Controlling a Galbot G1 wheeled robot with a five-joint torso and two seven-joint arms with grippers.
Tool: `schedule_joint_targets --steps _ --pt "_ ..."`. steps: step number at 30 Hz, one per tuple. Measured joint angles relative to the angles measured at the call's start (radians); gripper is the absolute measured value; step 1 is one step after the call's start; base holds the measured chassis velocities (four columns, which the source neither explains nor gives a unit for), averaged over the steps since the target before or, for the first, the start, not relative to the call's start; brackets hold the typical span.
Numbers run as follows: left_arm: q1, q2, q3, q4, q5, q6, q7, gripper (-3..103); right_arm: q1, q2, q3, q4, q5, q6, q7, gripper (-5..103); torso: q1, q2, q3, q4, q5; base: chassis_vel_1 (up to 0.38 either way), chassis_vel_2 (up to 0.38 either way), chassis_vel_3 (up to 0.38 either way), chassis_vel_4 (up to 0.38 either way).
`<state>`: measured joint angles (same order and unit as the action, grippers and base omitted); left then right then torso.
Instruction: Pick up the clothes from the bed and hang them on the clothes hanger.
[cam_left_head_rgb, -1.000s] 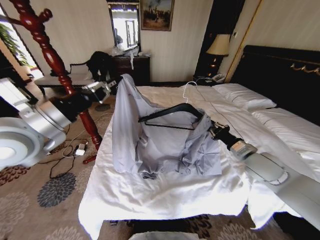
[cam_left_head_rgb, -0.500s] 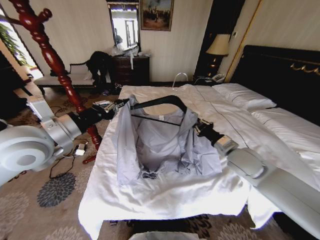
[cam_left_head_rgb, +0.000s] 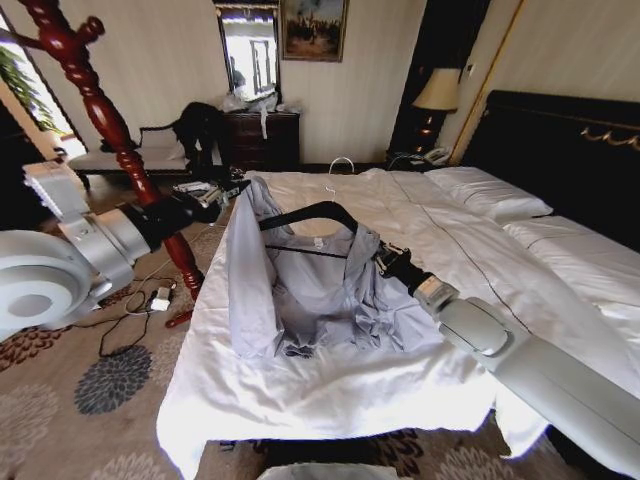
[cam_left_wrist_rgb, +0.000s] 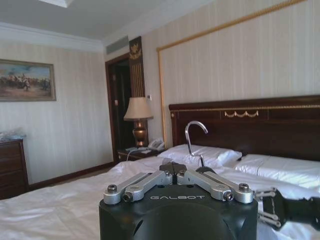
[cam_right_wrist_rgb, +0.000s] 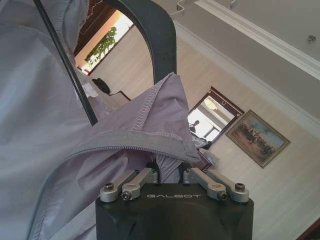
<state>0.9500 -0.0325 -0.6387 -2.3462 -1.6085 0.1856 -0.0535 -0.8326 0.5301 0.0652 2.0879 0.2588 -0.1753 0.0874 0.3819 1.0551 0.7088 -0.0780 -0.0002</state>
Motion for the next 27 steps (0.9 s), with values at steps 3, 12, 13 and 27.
schedule_joint_targets --steps 3,12,13,27 --pt "0.013 0.015 -0.001 -0.005 0.016 0.002 0.004 0 0.014 0.005 -0.016 -0.012 -0.009 -0.002 -0.002 16 0.0 0.0 0.0 -0.0001 0.0 0.0 0.0 0.0 0.0" --pt "0.014 0.09 -0.044 0.036 0.012 0.015 -0.022 0 0.149 0.092 -0.134 -0.077 -0.017 -0.022 0.0 16 0.0 0.0 0.0 0.0002 0.0001 0.0 0.0 0.0 0.0" --pt "0.029 0.102 -0.071 0.038 0.009 0.015 -0.023 0 0.169 0.102 -0.15 -0.08 -0.013 -0.025 0.002 16 0.0 0.0 0.0 0.0002 -0.0003 0.0 0.0 0.0 0.0" --pt "0.121 0.111 -0.148 0.082 0.092 0.041 -0.044 0 0.319 0.207 -0.335 -0.184 -0.076 -0.043 -0.012 16 0.0 0.0 0.0 0.0005 0.0001 0.0 0.0 0.0 0.0"
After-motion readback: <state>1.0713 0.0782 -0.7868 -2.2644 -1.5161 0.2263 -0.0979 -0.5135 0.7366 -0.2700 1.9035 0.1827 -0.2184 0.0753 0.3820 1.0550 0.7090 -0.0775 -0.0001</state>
